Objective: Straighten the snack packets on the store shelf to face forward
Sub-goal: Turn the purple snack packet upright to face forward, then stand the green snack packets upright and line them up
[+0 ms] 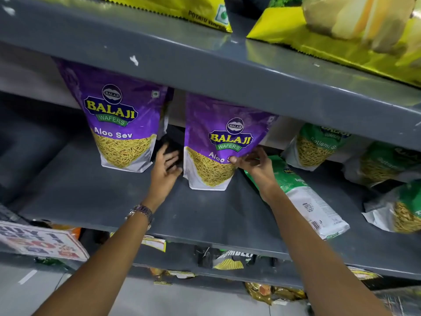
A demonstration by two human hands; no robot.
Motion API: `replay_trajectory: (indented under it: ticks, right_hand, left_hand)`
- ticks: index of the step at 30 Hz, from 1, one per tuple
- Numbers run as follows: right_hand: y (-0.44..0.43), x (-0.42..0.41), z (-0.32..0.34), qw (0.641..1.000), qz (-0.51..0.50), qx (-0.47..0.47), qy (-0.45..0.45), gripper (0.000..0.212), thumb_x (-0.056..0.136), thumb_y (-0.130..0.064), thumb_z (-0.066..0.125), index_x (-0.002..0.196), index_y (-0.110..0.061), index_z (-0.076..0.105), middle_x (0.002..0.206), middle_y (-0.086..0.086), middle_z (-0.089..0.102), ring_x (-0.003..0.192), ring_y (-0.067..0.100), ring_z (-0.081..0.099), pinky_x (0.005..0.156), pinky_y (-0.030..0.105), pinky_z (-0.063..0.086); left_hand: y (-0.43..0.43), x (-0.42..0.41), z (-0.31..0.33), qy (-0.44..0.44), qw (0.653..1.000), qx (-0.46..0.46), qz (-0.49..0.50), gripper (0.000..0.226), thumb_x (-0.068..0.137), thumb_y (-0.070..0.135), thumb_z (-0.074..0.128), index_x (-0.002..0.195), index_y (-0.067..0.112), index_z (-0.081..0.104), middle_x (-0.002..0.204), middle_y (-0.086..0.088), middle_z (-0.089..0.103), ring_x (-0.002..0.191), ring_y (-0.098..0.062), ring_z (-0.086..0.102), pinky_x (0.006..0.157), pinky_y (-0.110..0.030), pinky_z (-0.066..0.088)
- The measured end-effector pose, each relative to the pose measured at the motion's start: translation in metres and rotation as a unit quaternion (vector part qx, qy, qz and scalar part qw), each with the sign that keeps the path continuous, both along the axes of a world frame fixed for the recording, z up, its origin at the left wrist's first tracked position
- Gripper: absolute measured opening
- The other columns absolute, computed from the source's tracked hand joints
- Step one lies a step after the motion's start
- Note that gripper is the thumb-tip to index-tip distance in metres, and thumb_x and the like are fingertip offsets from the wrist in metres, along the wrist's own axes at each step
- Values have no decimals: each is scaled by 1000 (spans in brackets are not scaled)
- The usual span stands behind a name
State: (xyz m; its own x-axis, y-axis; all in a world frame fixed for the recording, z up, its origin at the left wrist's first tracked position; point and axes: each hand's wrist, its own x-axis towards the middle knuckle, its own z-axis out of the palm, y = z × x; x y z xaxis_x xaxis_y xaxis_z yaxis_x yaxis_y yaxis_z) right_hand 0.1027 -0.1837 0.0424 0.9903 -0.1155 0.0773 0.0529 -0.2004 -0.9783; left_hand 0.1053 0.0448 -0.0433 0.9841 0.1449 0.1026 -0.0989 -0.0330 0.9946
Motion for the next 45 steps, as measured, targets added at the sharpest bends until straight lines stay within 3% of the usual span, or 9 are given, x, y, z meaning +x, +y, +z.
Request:
replay_trajectory:
  ticks: [2, 5, 8, 20, 24, 29, 34, 38, 45]
  right_hand:
    - [3, -1, 0, 1000, -7, -9, -9, 36, 66, -11, 83, 87, -21, 56, 83, -5, 62, 79, 11, 60, 69, 15, 50]
    - [6, -3, -2, 999, -15, 29, 3, 44, 66, -9, 82, 102, -11, 56, 92, 0, 64, 84, 13, 61, 71, 17, 50]
    - [10, -7, -4, 998, -19, 57, 15, 52, 67, -10, 82, 112, -6, 54, 102, 6, 66, 90, 16, 64, 71, 22, 51]
    - [20, -18, -5, 995, -94, 22, -19, 40, 73, -21, 78, 101, -11, 52, 88, -7, 63, 81, 4, 60, 69, 13, 48]
    - [-2, -35, -11, 993, -114, 9, -27, 50, 78, -21, 74, 119, -10, 49, 115, 6, 61, 105, 16, 58, 91, 27, 49]
    - [-90, -58, -6, 981, -179, -68, -16, 46, 77, -17, 75, 117, -10, 52, 118, 7, 60, 110, 18, 55, 92, 31, 46]
    - [-186, -43, -7, 954, -220, -177, 100, 47, 80, -27, 72, 118, -5, 55, 113, 11, 61, 107, 24, 57, 82, 26, 41]
    - [-225, -26, -27, 938, -131, -179, 265, 45, 75, -51, 69, 97, -12, 65, 96, 11, 67, 94, 26, 65, 96, 38, 49]
    - [-239, -31, -28, 960, -7, -23, 280, 22, 79, -27, 72, 91, -9, 68, 82, 11, 71, 61, 16, 68, 55, 23, 54]
  left_hand:
    - [-7, -5, 2, 23, 998, 1, -62, 79, 74, -3, 70, 139, 14, 29, 136, -18, 48, 119, -16, 49, 97, -17, 46]
    - [-17, -9, 3, 37, 996, 38, -77, 91, 52, 51, 85, 129, 29, 41, 135, -4, 52, 124, -15, 51, 105, -43, 43]
    - [-21, -7, 1, 34, 997, 48, -44, 92, 45, 63, 81, 125, 37, 43, 132, 0, 55, 122, -15, 53, 103, -45, 45]
    - [-25, -18, 7, -2, 998, 45, -35, 97, 59, 59, 75, 139, 26, 31, 141, -3, 49, 127, -13, 49, 102, -38, 45]
    - [-68, -70, 0, 17, 991, -74, 106, 89, 70, 33, 71, 142, 12, 23, 144, -6, 34, 124, -18, 46, 95, -20, 42]
    - [-153, -105, 7, 120, 985, -126, 9, 68, 77, -16, 60, 133, 6, 28, 128, -14, 40, 110, -29, 50, 68, -8, 50]
    - [-226, -66, 24, 266, 944, -170, -93, 61, 78, -2, 68, 129, 9, 36, 119, -3, 50, 114, -25, 49, 91, -38, 44]
    - [-257, -48, 24, 301, 932, -175, -99, 45, 70, 21, 77, 108, 9, 55, 97, -4, 65, 99, -24, 59, 67, -30, 44]
    - [-267, -52, 28, 261, 953, -146, -58, 46, 72, 19, 77, 112, 4, 59, 89, -7, 70, 77, -17, 66, 61, -32, 55]
